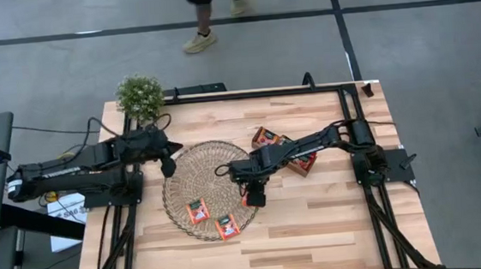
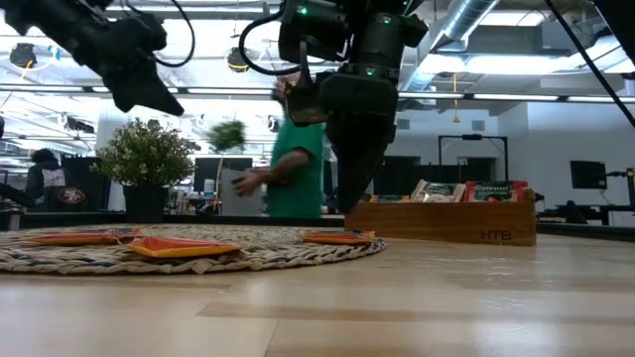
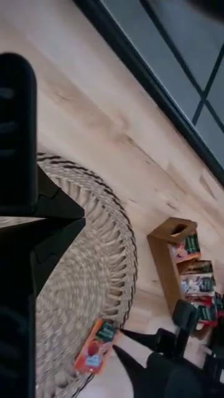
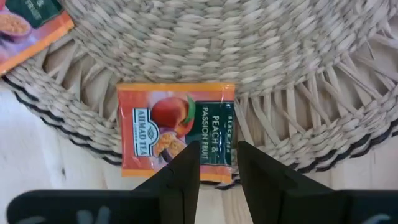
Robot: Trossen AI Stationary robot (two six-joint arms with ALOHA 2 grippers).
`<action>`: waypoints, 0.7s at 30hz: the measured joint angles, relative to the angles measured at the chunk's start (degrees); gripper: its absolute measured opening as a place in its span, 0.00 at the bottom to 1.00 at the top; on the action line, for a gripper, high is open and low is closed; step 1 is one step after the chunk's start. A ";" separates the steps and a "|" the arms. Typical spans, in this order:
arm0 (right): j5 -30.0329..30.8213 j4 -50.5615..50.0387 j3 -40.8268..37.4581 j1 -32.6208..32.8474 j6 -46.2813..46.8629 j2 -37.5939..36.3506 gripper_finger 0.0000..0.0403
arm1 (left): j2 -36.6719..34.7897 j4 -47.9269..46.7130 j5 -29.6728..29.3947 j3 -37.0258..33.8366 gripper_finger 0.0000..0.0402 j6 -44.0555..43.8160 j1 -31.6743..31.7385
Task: Pick & Place Tea
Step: Put the orange tea bag into the left section of the wooden organizer
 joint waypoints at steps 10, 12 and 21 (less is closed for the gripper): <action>-2.42 -0.22 -0.11 -0.44 -1.40 1.57 0.24 | -6.42 -0.29 4.89 -2.91 0.00 -1.57 -0.15; -2.50 0.45 0.02 -0.42 -1.38 1.54 0.24 | -6.43 -0.05 4.91 -2.91 0.00 -1.63 -0.17; -2.45 0.04 -0.02 -0.31 -0.94 1.53 0.24 | -6.41 -0.09 4.91 -2.91 0.00 -1.50 -0.15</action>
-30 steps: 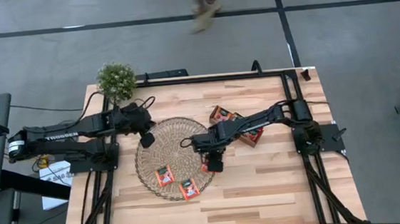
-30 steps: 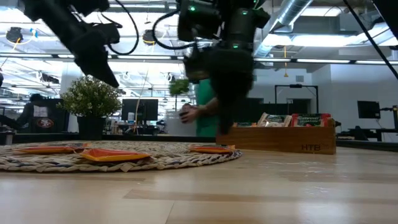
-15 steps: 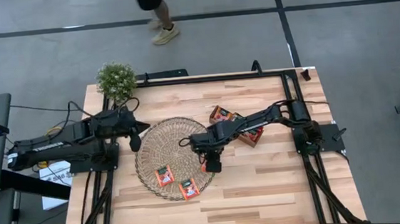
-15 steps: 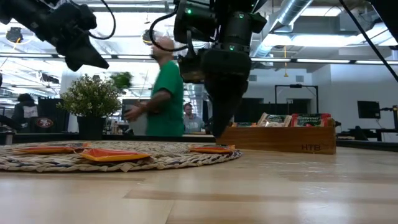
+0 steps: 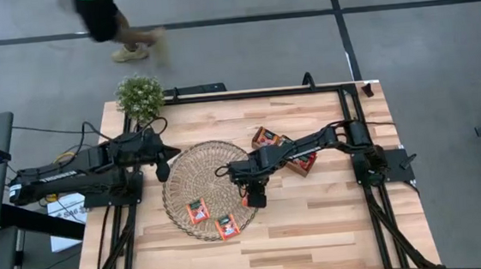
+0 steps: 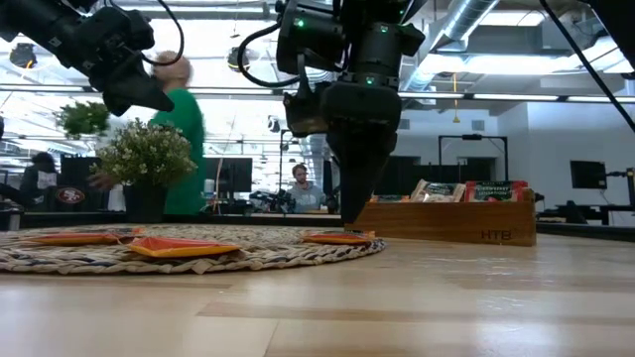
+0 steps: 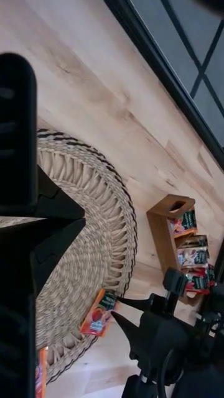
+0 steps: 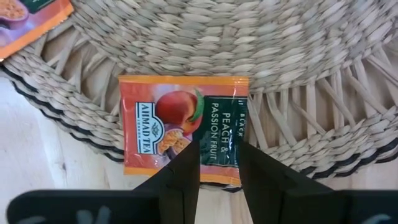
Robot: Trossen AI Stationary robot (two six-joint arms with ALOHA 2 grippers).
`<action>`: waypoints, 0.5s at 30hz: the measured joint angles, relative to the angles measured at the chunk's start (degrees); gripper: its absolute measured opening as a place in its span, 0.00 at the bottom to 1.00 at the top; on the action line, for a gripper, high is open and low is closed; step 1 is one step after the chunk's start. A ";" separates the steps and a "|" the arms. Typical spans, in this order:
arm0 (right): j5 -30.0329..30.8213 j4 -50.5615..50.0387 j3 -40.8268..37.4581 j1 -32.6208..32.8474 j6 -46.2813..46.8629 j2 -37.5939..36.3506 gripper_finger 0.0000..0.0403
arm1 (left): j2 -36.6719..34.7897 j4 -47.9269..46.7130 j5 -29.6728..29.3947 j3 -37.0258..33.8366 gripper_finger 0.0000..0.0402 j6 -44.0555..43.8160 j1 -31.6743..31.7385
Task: Pick & Place Tea
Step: Put the orange tea bag into the left section of the wooden organizer
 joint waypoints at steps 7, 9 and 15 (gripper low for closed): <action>0.03 0.26 -0.58 -0.09 0.20 -0.01 0.24 | 0.00 0.00 0.00 0.00 0.00 0.09 0.00; 0.02 0.37 -1.91 -0.09 1.11 -0.04 0.24 | 0.00 0.02 0.02 0.00 0.00 0.13 -0.02; 0.03 0.47 -4.57 -0.07 3.21 -0.25 0.24 | 0.00 0.04 0.02 0.01 0.00 0.42 -0.02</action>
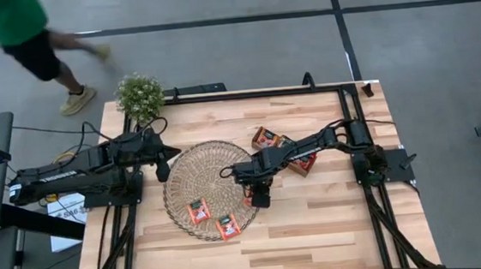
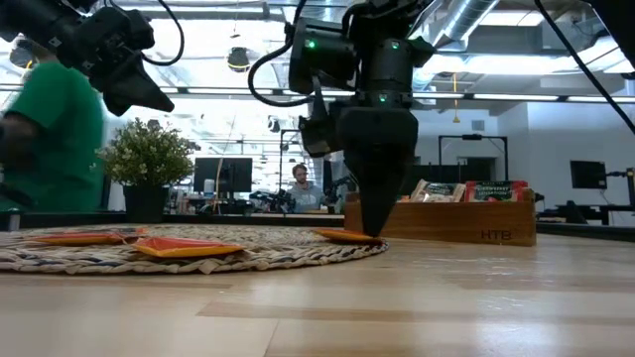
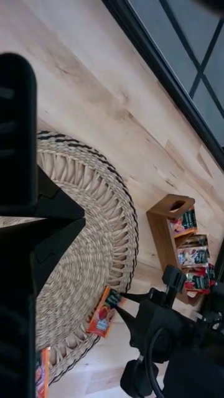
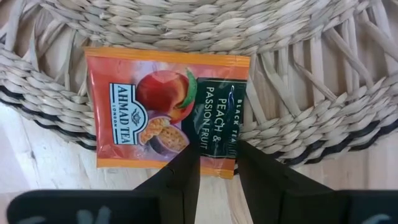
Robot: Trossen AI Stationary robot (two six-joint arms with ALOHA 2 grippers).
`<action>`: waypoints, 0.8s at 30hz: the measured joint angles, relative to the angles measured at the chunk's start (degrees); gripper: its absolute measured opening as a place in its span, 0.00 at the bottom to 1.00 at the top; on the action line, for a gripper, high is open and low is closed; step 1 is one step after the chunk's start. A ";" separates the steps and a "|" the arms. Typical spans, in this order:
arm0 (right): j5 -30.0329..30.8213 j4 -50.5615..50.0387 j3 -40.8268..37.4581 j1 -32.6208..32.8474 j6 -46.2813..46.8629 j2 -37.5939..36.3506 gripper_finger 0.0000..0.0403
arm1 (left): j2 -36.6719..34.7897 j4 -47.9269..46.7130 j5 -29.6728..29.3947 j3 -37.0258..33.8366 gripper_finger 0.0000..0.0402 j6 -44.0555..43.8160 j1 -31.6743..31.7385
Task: Pick & Place Tea
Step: Put the orange tea bag into the left section of the wooden organizer
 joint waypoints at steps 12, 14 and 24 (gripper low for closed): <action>1.74 -0.04 -0.09 -0.04 0.97 0.01 0.04 | 0.00 0.24 0.00 0.01 0.00 0.32 0.00; 1.82 -0.04 -0.09 -0.04 0.99 0.01 0.01 | 0.00 0.24 0.00 0.01 0.00 0.32 0.00; 8.68 -10.00 9.04 0.04 2.29 0.08 0.01 | 0.00 0.42 0.00 0.01 0.00 0.58 0.00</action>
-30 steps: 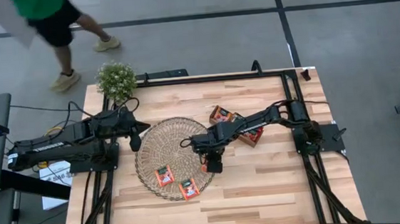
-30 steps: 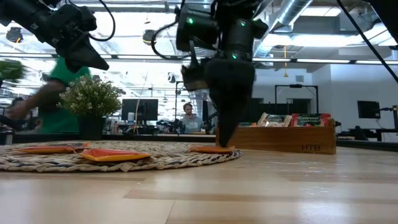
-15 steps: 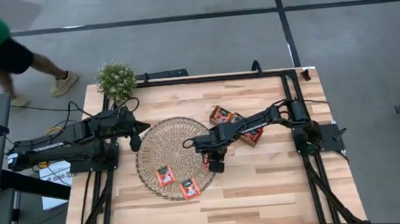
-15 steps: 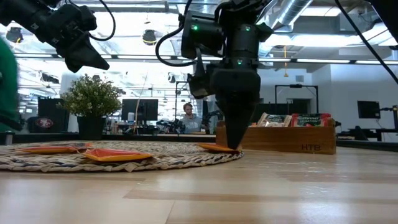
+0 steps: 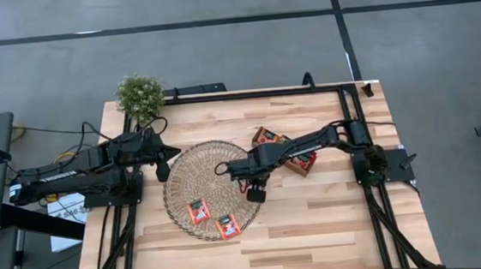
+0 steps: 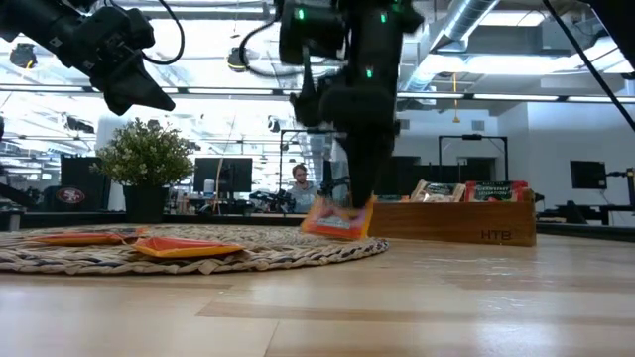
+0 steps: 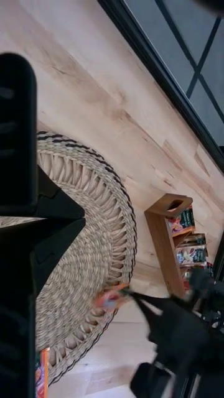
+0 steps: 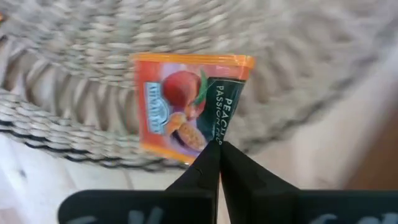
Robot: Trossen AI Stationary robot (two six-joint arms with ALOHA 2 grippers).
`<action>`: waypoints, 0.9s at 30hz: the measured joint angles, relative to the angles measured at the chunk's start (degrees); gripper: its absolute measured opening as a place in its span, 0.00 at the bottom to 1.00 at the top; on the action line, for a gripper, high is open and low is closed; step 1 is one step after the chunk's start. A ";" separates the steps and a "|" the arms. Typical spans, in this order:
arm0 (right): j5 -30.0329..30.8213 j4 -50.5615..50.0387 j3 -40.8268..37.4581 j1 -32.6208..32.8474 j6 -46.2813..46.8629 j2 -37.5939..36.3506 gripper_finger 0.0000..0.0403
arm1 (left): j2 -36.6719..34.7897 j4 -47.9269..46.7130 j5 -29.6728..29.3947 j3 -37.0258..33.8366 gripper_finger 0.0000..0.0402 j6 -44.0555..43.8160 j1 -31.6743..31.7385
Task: Pick & Place Tea
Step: Put the orange tea bag into the left section of the wooden organizer
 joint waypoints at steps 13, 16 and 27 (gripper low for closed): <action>23.65 -17.83 8.51 -4.30 0.08 -0.22 0.00 | 0.00 1.00 0.00 0.02 0.00 0.54 0.00; 26.30 -17.57 8.51 -6.25 0.14 -0.22 0.00 | 0.00 1.03 0.00 0.02 0.00 0.52 0.00; 27.55 -20.85 8.51 -11.00 1.72 -0.22 0.00 | 0.00 1.27 0.00 0.02 0.00 0.76 0.00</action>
